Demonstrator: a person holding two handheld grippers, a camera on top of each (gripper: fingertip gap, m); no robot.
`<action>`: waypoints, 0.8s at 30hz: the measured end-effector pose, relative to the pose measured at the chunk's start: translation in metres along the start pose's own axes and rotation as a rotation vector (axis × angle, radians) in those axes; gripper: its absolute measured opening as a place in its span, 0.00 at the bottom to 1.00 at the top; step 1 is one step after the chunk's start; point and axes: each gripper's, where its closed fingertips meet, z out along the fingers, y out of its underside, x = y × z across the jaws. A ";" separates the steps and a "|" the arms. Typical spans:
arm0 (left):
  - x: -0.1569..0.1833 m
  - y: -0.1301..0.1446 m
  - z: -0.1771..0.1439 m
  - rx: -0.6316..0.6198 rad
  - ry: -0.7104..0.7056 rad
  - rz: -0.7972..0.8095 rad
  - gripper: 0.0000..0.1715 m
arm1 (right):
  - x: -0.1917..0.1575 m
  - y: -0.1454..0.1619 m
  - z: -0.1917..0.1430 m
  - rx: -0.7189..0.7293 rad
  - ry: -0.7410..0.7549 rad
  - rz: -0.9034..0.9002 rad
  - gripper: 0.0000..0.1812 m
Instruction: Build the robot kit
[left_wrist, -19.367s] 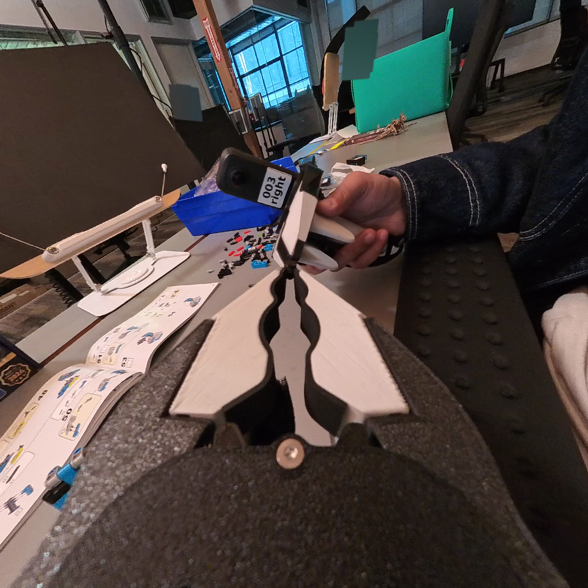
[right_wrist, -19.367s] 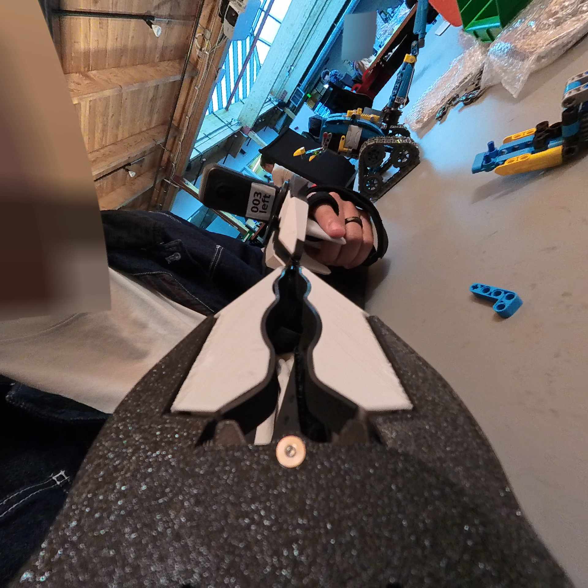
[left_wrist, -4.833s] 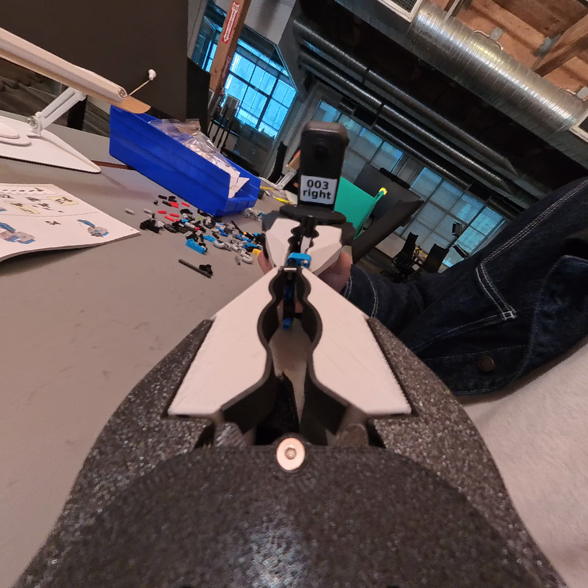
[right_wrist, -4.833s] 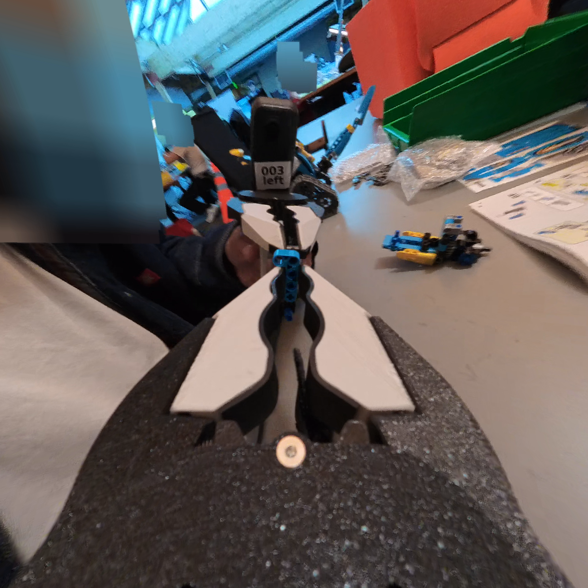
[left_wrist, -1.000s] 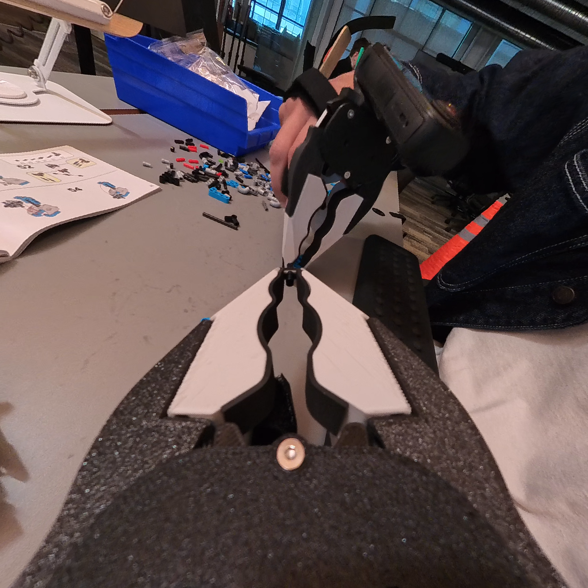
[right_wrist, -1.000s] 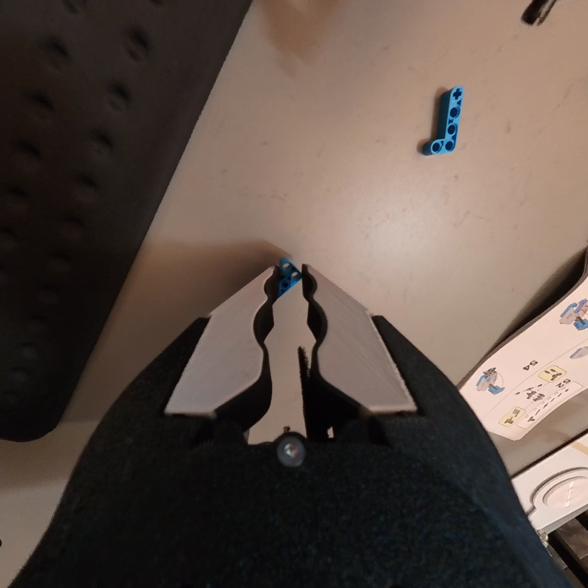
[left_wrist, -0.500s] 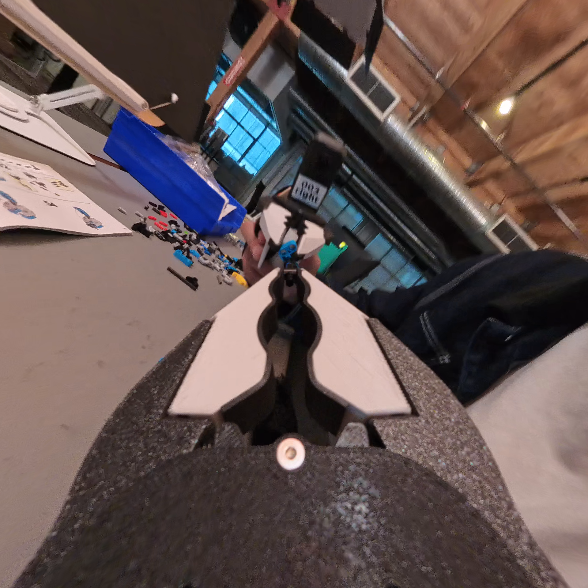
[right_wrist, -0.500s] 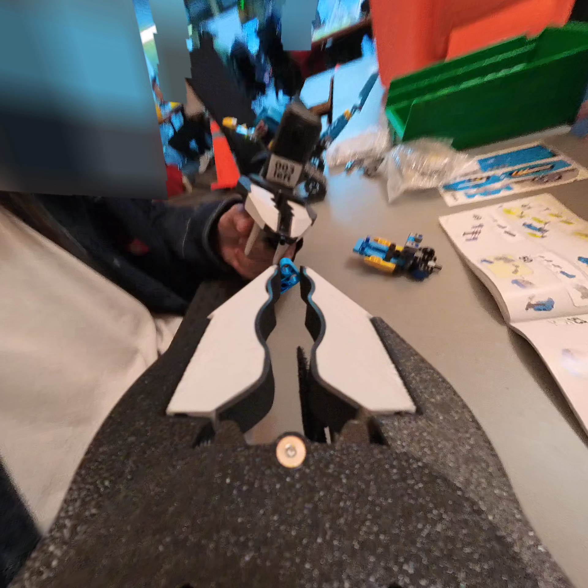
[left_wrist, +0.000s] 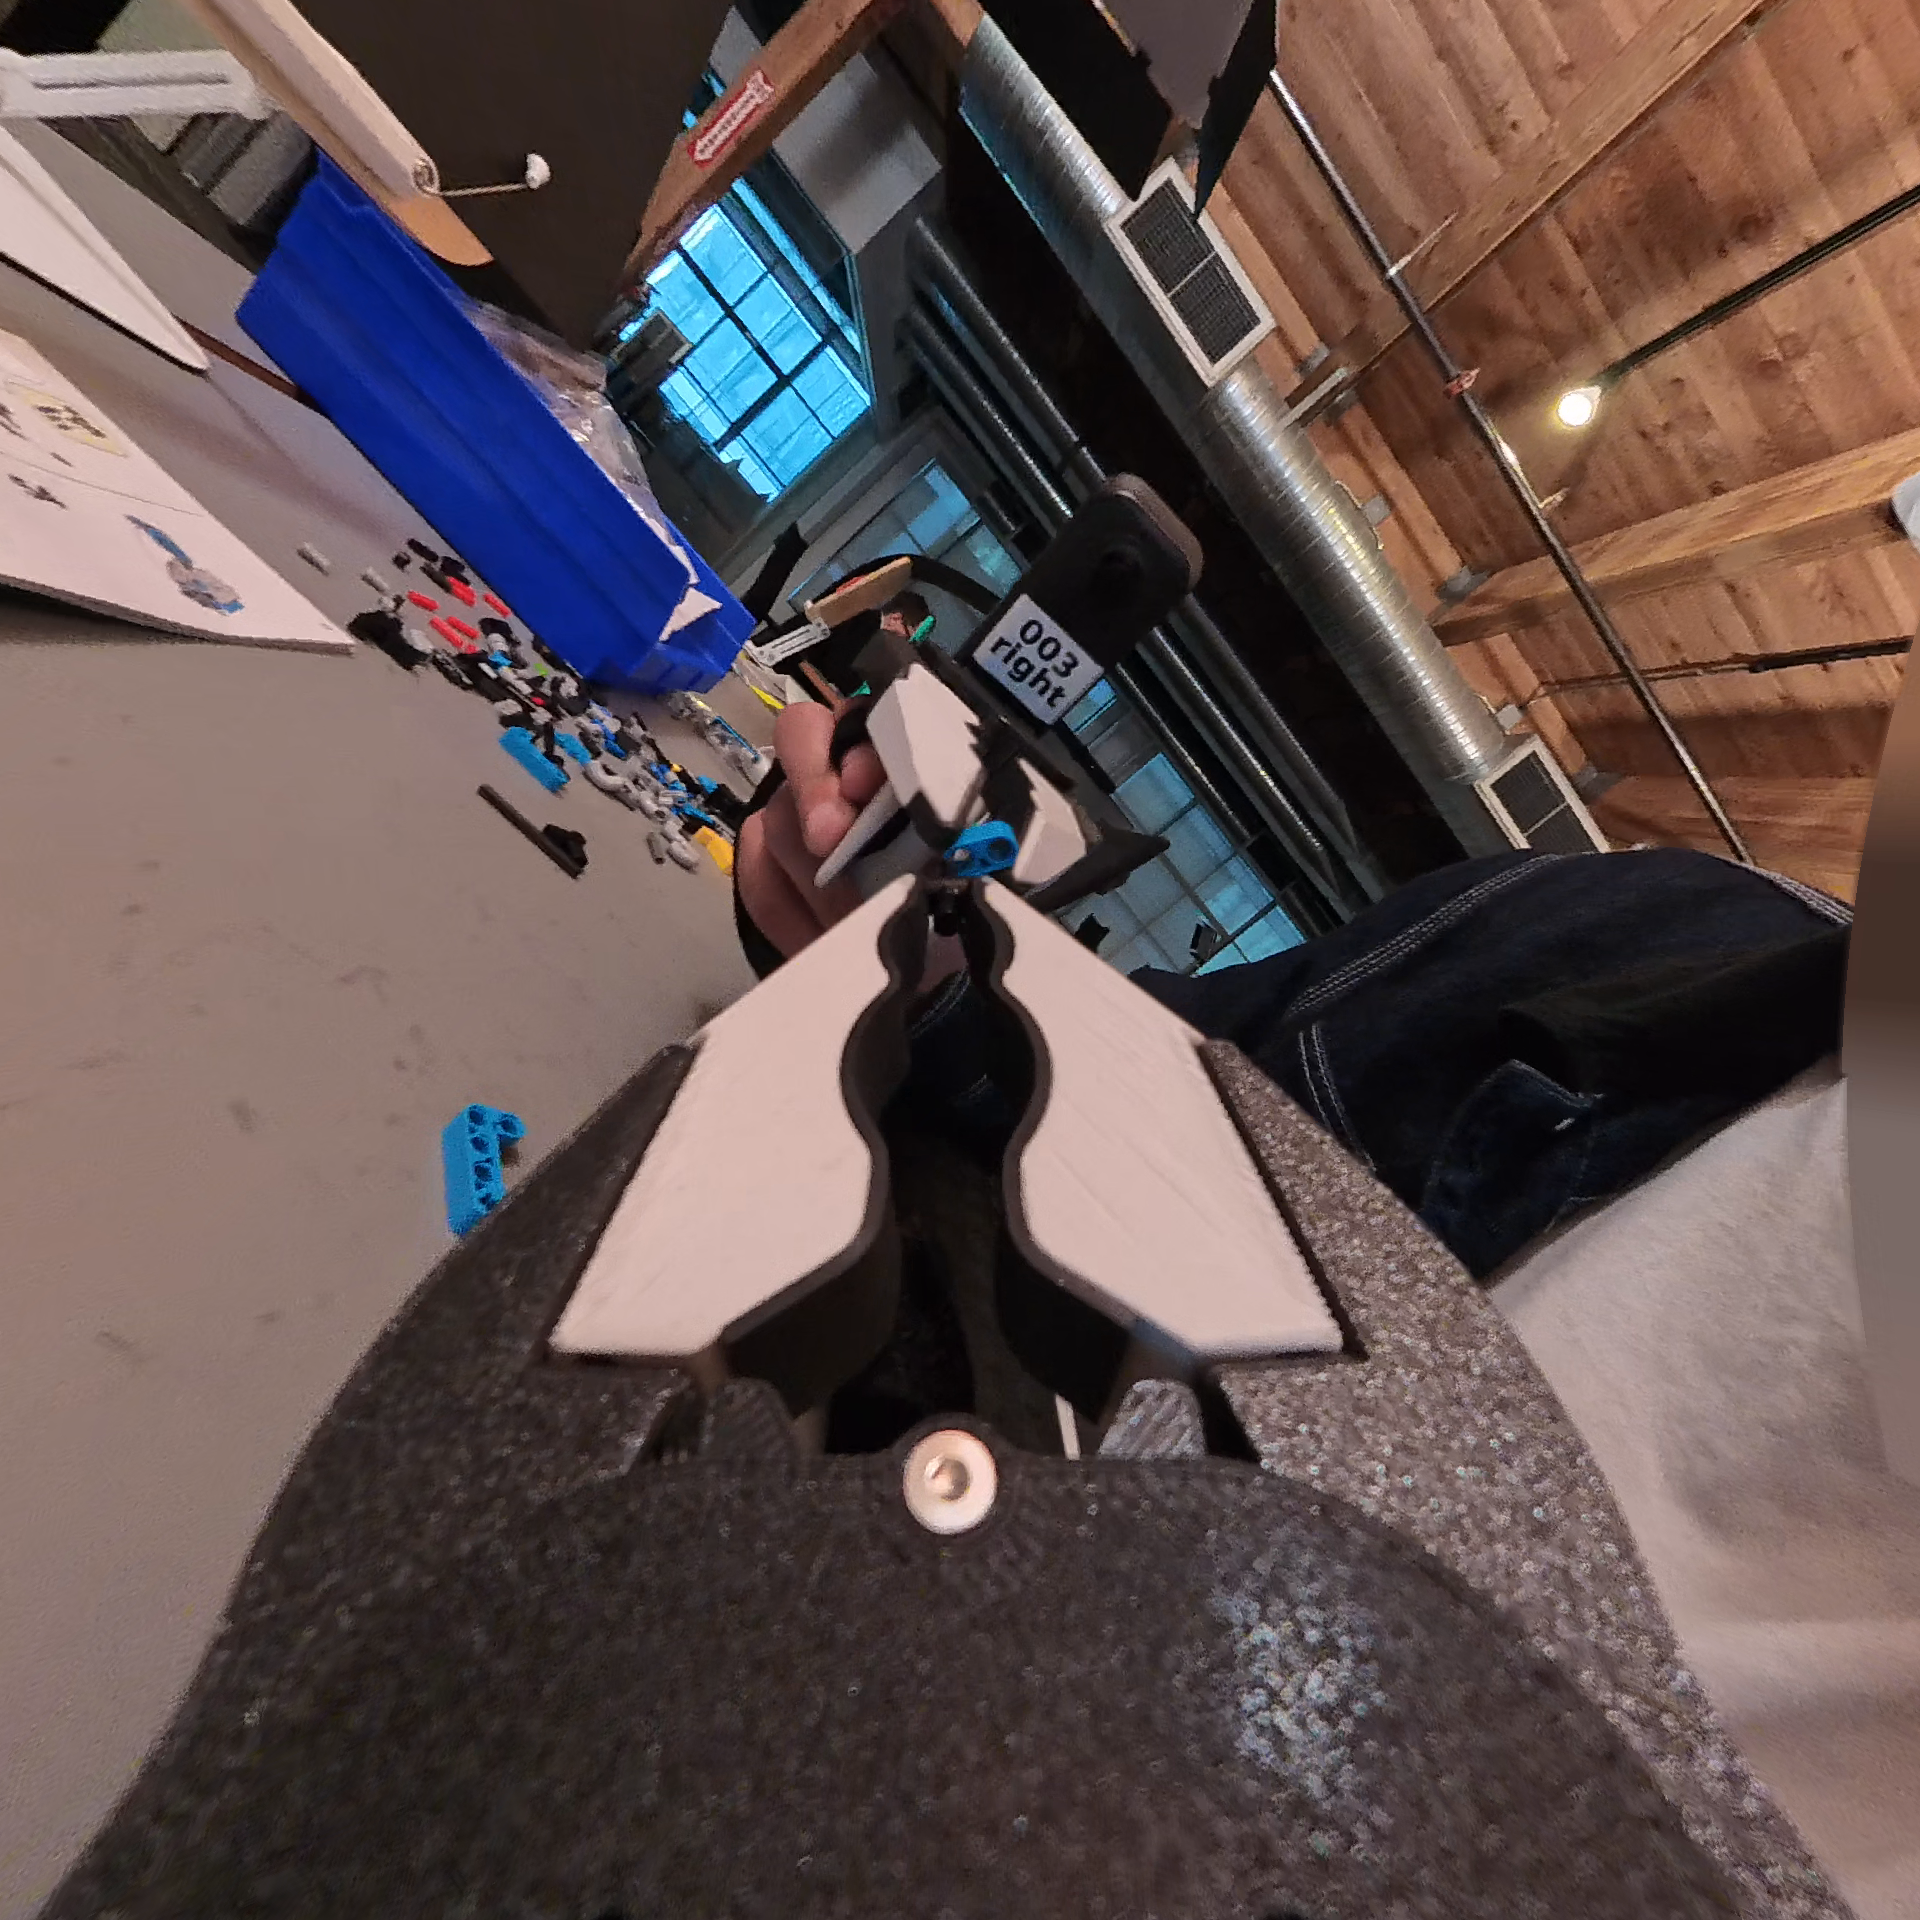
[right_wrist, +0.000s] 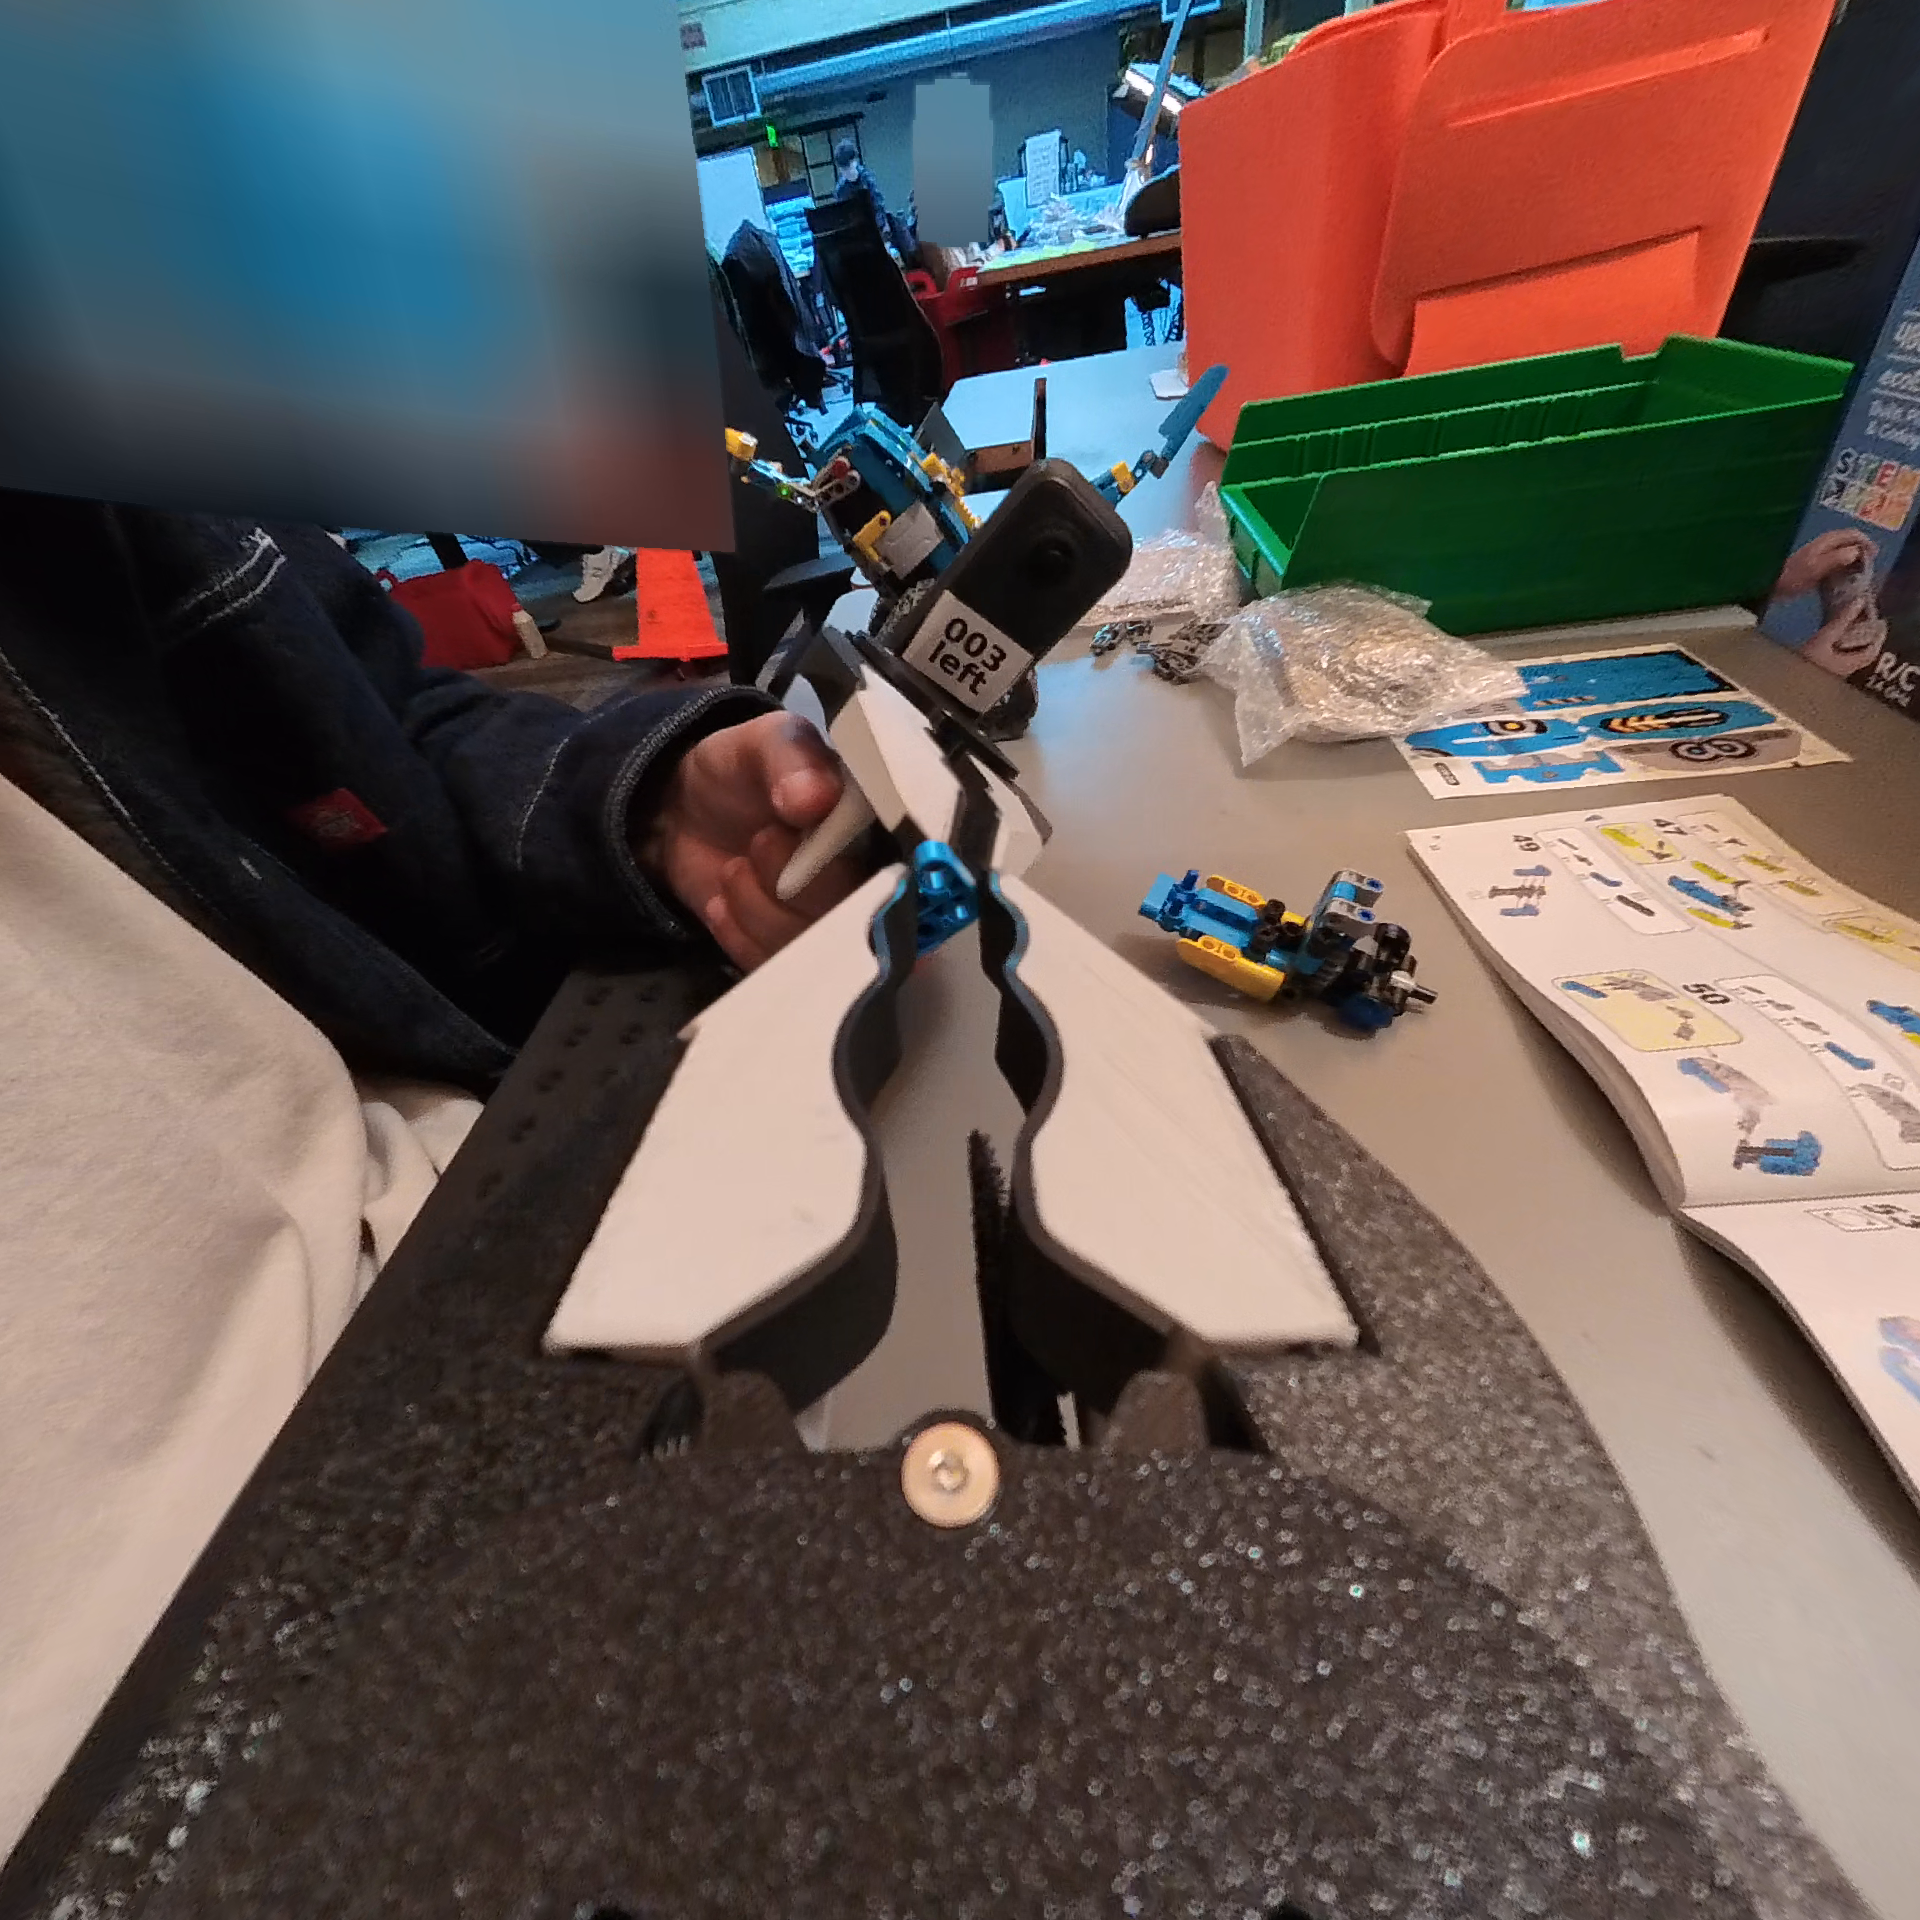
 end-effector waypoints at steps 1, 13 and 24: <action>-0.001 0.001 0.000 -0.005 -0.006 0.000 0.04 | 0.000 0.001 0.000 -0.006 0.005 -0.011 0.06; -0.003 0.007 0.001 -0.035 0.021 -0.078 0.03 | -0.001 0.009 -0.001 -0.059 0.035 -0.113 0.06; -0.010 -0.004 -0.002 0.081 0.001 -0.134 0.04 | 0.009 0.008 0.003 0.037 0.078 0.005 0.06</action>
